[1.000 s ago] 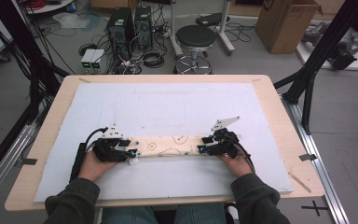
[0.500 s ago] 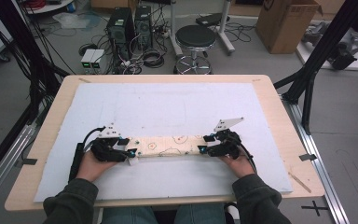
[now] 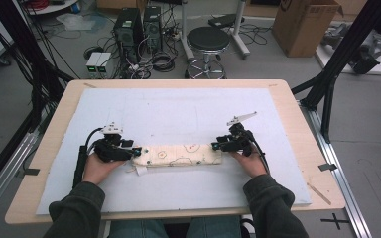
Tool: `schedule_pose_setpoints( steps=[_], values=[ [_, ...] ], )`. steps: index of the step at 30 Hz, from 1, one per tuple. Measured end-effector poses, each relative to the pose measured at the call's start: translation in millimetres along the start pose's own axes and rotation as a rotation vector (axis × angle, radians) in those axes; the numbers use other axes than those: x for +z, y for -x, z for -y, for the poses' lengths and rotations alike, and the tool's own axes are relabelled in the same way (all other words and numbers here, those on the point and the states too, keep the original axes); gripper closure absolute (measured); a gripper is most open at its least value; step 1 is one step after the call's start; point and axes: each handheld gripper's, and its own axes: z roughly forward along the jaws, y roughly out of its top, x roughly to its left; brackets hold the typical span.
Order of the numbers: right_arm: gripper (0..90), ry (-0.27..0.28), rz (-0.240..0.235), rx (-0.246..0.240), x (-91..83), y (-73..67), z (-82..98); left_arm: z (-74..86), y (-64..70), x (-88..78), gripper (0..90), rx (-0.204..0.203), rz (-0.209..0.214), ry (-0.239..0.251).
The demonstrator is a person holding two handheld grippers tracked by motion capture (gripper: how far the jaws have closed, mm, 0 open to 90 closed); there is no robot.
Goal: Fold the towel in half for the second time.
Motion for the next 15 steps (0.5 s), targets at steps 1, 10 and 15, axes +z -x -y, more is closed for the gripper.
schedule_pose_setpoints(
  steps=[1,10,15],
  values=[
    [58.7,-0.015,0.001,0.002,2.0,-0.3,0.2,0.4,-1.4,1.9,47.2,-0.004,0.007,-0.013],
    [76.0,-0.046,-0.026,0.010,6.2,0.4,2.0,1.6,1.7,6.7,66.8,0.016,0.032,-0.045],
    [80.2,-0.051,-0.031,-0.007,5.6,-2.7,0.7,-0.7,7.2,6.8,80.2,0.069,0.009,-0.045]
  ],
)
